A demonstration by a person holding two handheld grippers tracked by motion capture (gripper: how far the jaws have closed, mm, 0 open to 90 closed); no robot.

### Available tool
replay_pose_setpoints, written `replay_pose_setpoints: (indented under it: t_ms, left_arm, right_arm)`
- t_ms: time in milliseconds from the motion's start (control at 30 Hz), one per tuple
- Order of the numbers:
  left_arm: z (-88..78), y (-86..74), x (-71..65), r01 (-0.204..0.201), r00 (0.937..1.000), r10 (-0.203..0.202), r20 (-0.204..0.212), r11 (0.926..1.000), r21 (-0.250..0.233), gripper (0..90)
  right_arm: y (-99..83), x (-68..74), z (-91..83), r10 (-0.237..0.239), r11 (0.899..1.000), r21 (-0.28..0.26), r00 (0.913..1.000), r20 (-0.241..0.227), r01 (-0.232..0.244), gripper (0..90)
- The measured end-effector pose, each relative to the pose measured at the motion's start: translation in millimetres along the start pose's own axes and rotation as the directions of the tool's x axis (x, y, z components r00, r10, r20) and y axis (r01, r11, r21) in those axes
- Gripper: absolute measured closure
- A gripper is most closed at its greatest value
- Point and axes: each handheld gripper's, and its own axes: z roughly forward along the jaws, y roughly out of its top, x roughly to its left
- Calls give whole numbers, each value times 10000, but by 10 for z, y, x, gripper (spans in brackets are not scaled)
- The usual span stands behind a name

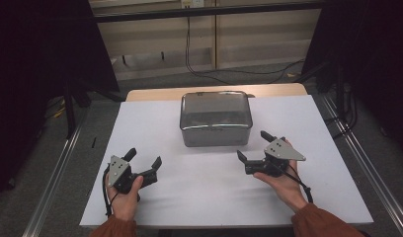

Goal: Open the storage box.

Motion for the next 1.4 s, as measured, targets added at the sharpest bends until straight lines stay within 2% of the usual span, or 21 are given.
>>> replay_pose_setpoints:
  t_ms: [300, 433, 500, 567, 600, 700, 733, 767, 833, 900, 967, 1000, 1033, 1067, 1100, 1167, 1200, 1233, 1267, 1333, 1400]
  left_arm:
    - [1, -2, 0, 18, 10000, -18, 0, 10000, -11, 37]
    - [0, -3, 3, 16, 10000, -16, -23, 10000, -15, 37]
    - [1, -4, 5, 22, 10000, -22, -29, 10000, -13, 37]
    - [2, -5, 4, 25, 10000, -25, -16, 10000, -8, 37]
    - [2, -5, 3, 19, 10000, -19, -12, 10000, -7, 37]
    - [4, -5, 2, 22, 10000, -22, -16, 10000, -5, 38]
    - [4, -6, 3, 26, 10000, -26, -11, 10000, 6, 37]
    - [3, -6, 3, 33, 10000, -33, -21, 10000, 1, 37]
    - [3, -7, 4, 30, 10000, -30, -15, 10000, 1, 37]
    - [2, -7, 7, 39, 10000, -39, -19, 10000, 1, 37]
    - [1, -7, 8, 47, 10000, -47, -29, 10000, -1, 37]
    - [1, -7, 10, 37, 10000, -37, -33, 10000, 26, 38]
    - [1, -7, 10, 37, 10000, -37, -33, 10000, 26, 38]
    - [1, -8, 8, 60, 10000, -60, -40, 10000, 17, 37]
    - [2, -7, 8, 42, 10000, -42, -38, 10000, 4, 37]
    - [4, -8, 9, 44, 10000, -44, -21, 10000, 19, 37]
    - [4, -9, 9, 19, 10000, -19, -45, 10000, 36, 37]
    - [4, -9, 9, 19, 10000, -19, -45, 10000, 36, 38]
    - [4, -8, 9, 14, 10000, -14, -47, 10000, 34, 37]
    - [3, -8, 9, 21, 10000, -21, -38, 10000, 30, 37]
    - [2, -9, 13, -17, 10000, 17, -58, 10000, 73, 37]
  right_arm:
    - [108, 48, 106, -683, 9976, -120, 9977, 0, 683, 0]
    - [178, 81, 165, -1207, 9924, -221, 9927, 31, 1207, 4]
    - [190, 87, 175, -1311, 9911, -225, 9914, 43, 1311, 4]
    - [213, 98, 196, -1555, 9875, -266, 9878, 47, 1556, 8]
    - [232, 112, 220, -1879, 9820, -165, 9821, 156, 1881, 16]
    - [247, 129, 248, -1935, 9809, -184, 9810, 127, 1937, 20]
    - [254, 138, 260, -2028, 9790, -186, 9792, 116, 2030, 25]
    - [268, 156, 286, -2290, 9732, -180, 9734, 87, 2291, 26]
    - [275, 164, 299, -2271, 9737, -185, 9738, 53, 2272, 28]
    - [290, 182, 337, -2529, 9673, -177, 9675, 55, 2529, 34]
    - [293, 186, 352, -2571, 9662, -163, 9664, 37, 2571, 34]
    - [291, 196, 378, -2780, 9606, -82, 9606, -5, 2780, 40]
    - [291, 196, 378, -2780, 9606, -82, 9606, -5, 2780, 40]
    - [286, 204, 400, -2998, 9540, -65, 9540, 1, 2998, 43]
    - [286, 204, 400, -2998, 9540, -65, 9540, 1, 2998, 43]
    - [278, 231, 422, -3643, 9313, -20, 9312, 156, 3644, 58]
    - [279, 244, 429, -3823, 9240, 19, 9240, 110, 3824, 62]
    - [279, 244, 429, -3823, 9240, 19, 9240, 110, 3824, 62]
    - [286, 266, 444, -4211, 9070, 37, 9068, 161, 4211, 68]
    - [296, 286, 460, -4547, 8906, 50, 8904, 209, 4547, 81]
    - [298, 306, 478, -5025, 8645, 51, 8641, 291, 5025, 90]
